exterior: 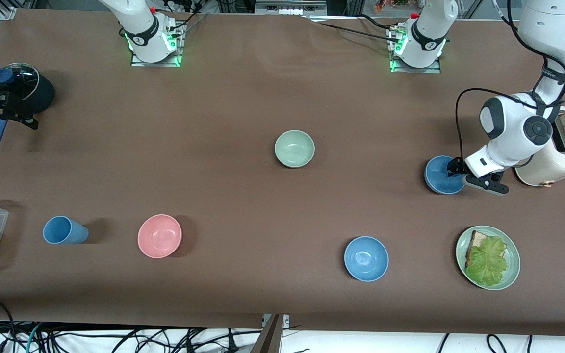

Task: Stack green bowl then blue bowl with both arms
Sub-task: 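Lower the left gripper and close it on the blue bowl's rim, then lift the blue bowl with the left gripper and carry it over the green bowl, then lower the blue bowl into the green bowl and open the left gripper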

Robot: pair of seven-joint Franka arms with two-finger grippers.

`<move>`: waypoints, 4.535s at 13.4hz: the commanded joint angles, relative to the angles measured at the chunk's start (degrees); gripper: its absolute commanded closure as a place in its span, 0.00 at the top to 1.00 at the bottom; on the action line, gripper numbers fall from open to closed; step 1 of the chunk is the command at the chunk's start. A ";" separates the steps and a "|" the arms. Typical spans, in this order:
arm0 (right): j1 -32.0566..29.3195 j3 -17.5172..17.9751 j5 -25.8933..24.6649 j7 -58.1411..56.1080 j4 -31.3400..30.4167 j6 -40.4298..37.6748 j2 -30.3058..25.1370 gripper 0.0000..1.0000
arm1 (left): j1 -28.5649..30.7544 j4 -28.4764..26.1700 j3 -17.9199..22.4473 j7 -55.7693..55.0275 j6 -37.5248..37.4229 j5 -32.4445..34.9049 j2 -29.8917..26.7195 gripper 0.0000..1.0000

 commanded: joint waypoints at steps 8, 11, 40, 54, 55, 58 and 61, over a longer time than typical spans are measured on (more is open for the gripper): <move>-0.49 1.64 -0.96 -0.78 1.55 -1.70 0.69 1.00 | 0.45 0.75 -0.58 0.77 -0.51 0.34 -0.77 0.00; -0.58 1.55 -0.87 -0.69 1.63 -1.78 0.78 1.00 | 0.36 1.45 -0.76 -0.02 -2.68 0.25 -2.70 0.00; -1.28 1.12 -0.52 -0.69 1.63 -1.78 1.13 1.00 | -23.80 23.34 -22.90 -56.35 -22.13 -9.78 5.73 0.00; -1.28 1.11 -0.35 -0.52 1.63 -1.78 1.13 1.00 | -26.62 21.50 -22.82 -60.30 -18.43 -8.19 8.81 0.00; -1.28 1.11 -0.35 -0.52 1.63 -1.78 1.13 1.00 | -26.71 21.50 -22.90 -61.97 -18.44 -8.19 8.81 0.17; -1.28 1.11 -0.35 -0.60 1.63 -1.70 1.13 1.00 | -26.62 21.58 -22.99 -64.53 -19.31 -8.19 8.28 1.00; -1.28 1.11 -0.35 -0.34 1.63 -1.87 1.13 1.00 | -26.36 22.28 -22.91 -64.53 -22.29 -8.19 6.97 1.00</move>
